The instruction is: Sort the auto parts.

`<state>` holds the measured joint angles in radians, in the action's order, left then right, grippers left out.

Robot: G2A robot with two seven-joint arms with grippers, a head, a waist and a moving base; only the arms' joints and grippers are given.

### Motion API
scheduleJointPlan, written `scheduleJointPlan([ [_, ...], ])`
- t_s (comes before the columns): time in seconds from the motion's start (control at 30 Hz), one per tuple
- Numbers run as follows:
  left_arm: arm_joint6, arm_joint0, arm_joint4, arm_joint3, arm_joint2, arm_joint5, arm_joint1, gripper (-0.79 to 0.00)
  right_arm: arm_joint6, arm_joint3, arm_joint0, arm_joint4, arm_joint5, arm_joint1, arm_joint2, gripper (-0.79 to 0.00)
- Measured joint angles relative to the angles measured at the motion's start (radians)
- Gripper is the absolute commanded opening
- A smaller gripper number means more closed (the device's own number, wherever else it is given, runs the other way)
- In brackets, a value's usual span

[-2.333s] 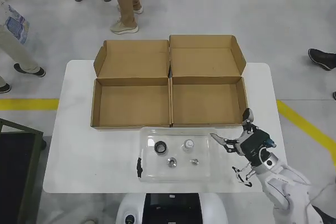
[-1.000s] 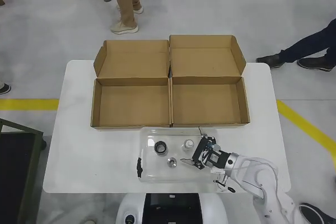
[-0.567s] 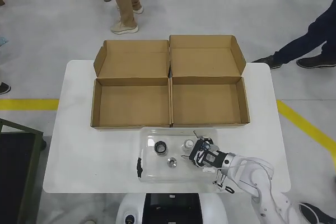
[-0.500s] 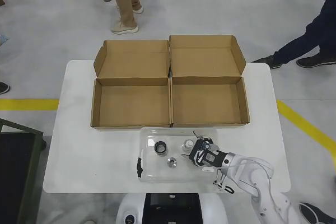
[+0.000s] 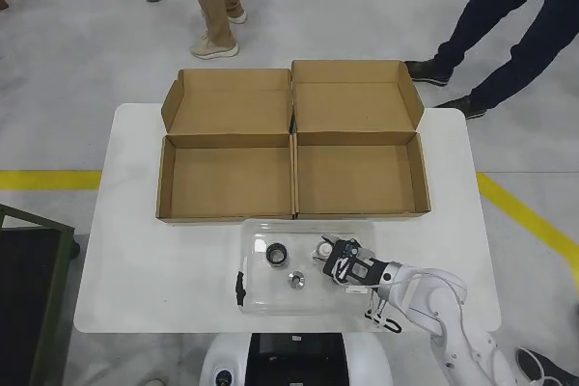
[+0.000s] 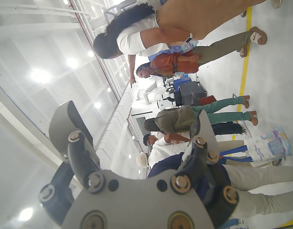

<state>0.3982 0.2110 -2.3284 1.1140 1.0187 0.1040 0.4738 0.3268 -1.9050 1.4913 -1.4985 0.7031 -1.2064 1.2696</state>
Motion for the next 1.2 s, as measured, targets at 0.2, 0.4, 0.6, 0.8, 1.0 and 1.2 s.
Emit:
scheduleJointPlan([
  [0.2,0.000,0.000,0.000,0.000,0.000,0.000,0.000,0.000,-0.013,-0.012,0.002,0.029,0.012,0.006,0.008,-0.785],
  [0.4,0.000,0.000,0.000,0.000,0.000,0.000,0.000,0.000,-0.046,-0.056,0.026,0.085,0.044,0.014,0.026,-0.785],
  [0.6,0.000,0.000,0.000,0.000,0.000,0.000,0.000,0.000,-0.104,-0.060,0.032,0.183,0.090,0.019,0.030,-0.785],
  [0.8,0.000,0.000,0.000,0.000,0.000,0.000,0.000,0.000,-0.152,-0.081,0.037,0.304,0.076,0.020,0.029,-0.785],
  [1.0,0.000,0.000,0.000,0.000,0.000,0.000,0.000,0.000,-0.178,-0.128,0.036,0.451,0.028,0.019,0.040,-0.785],
  [1.2,0.000,0.000,0.000,0.000,0.000,0.000,0.000,0.000,-0.187,-0.174,0.035,0.556,-0.023,0.022,0.075,-0.785],
])
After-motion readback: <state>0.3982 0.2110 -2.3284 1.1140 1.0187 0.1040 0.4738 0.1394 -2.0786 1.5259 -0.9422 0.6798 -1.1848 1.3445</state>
